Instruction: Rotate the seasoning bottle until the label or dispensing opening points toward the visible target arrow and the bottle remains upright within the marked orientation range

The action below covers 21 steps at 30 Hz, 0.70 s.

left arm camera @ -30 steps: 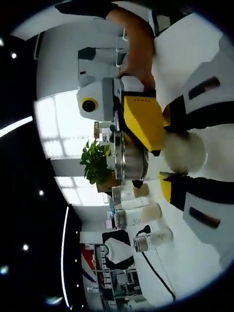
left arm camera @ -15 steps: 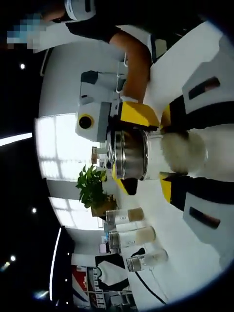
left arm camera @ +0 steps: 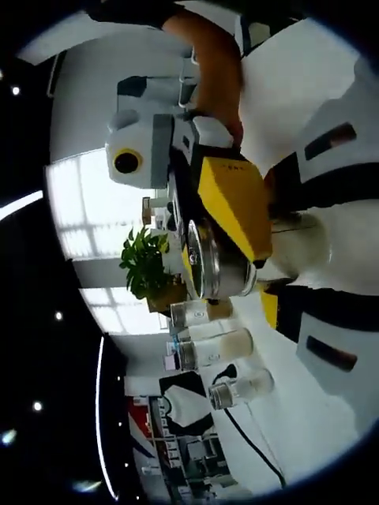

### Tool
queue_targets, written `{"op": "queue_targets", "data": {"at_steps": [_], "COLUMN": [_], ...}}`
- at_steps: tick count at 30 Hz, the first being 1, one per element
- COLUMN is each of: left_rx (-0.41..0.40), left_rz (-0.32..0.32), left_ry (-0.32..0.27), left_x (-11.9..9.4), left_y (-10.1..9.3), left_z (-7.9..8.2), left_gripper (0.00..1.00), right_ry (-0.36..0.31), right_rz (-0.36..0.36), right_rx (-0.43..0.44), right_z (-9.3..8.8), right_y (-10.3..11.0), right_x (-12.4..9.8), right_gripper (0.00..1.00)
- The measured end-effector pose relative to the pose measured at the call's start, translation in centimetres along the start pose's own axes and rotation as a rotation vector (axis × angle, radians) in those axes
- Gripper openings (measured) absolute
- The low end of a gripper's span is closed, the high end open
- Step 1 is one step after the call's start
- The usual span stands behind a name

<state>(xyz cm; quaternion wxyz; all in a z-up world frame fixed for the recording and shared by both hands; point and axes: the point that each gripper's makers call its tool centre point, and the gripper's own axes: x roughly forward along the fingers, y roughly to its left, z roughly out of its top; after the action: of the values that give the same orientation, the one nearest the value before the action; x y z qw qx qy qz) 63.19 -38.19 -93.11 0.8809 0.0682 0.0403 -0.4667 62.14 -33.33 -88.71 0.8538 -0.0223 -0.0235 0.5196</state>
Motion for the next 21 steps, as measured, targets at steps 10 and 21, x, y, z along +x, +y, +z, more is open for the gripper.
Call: {"op": "queue_targets", "data": {"at_steps": [10,21], "left_rx": [0.045,0.028], "left_rz": [0.173,0.187], "left_ry": [0.045,0.034], "left_x": [0.3,-0.7], "left_y": [1.7,2.6], "left_z": [-0.5,-0.1], "left_gripper": [0.4,0.36], "right_ry": [0.033,-0.08], "right_rz": [-0.104,-0.022], "right_rx": [-0.061,0.097], "right_z": [-0.9,0.4], "right_y": [-0.8,-0.7], "right_x": [0.8,0.2], "right_gripper": [0.32,0.3]}}
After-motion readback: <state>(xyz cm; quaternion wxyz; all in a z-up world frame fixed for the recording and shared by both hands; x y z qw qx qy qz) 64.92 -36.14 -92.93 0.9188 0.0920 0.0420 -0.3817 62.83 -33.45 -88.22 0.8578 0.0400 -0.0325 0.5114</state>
